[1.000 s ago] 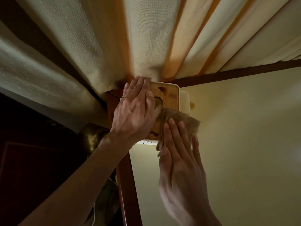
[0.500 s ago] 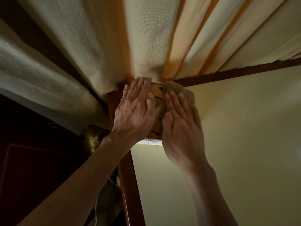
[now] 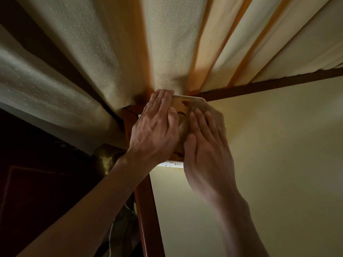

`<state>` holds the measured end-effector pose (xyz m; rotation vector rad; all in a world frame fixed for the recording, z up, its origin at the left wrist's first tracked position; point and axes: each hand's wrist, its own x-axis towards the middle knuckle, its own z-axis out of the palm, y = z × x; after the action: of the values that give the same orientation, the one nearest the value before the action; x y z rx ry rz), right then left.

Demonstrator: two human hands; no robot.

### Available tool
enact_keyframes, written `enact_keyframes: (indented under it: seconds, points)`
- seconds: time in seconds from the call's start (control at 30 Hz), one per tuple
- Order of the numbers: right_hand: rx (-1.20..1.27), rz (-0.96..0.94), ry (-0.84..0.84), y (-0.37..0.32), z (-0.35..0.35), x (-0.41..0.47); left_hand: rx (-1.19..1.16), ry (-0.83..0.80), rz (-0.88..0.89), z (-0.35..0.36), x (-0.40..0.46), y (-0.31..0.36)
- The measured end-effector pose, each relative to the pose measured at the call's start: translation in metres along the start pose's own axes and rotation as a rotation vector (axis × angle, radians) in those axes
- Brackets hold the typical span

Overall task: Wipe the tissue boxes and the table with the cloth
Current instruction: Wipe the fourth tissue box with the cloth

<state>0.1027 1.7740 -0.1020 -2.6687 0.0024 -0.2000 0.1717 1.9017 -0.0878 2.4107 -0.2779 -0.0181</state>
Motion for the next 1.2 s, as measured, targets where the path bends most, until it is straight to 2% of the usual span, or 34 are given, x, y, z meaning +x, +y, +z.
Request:
enact_keyframes:
  seconds: [0.23,0.47,0.63,0.77,0.87,1.07,1.13,1.2]
  points:
    - [-0.060,0.021,-0.057,0.003,-0.004,0.027,0.028,-0.001,0.003,0.000,-0.001,0.002]
    - [0.000,-0.004,0.036,-0.006,-0.004,-0.042,-0.003,0.016,0.004,0.004,0.000,0.001]
    - [0.035,-0.023,0.127,-0.010,-0.004,-0.074,0.120,-0.001,0.088,0.010,0.004,-0.010]
    - [0.013,-0.050,0.086,-0.002,-0.006,-0.045,0.081,-0.011,0.097,0.010,0.004,-0.009]
    - [0.002,-0.018,-0.021,0.005,-0.008,-0.004,0.142,0.042,0.140,0.011,0.004,-0.011]
    - [-0.020,-0.006,-0.085,0.010,-0.013,0.032,0.117,-0.011,0.144,0.009,0.004,-0.011]
    - [0.049,0.002,-0.084,0.007,-0.014,0.033,0.034,-0.001,0.114,0.008,0.004,-0.009]
    - [0.224,0.023,-0.050,0.006,-0.019,0.038,-0.067,0.011,0.080,0.004,0.003,-0.006]
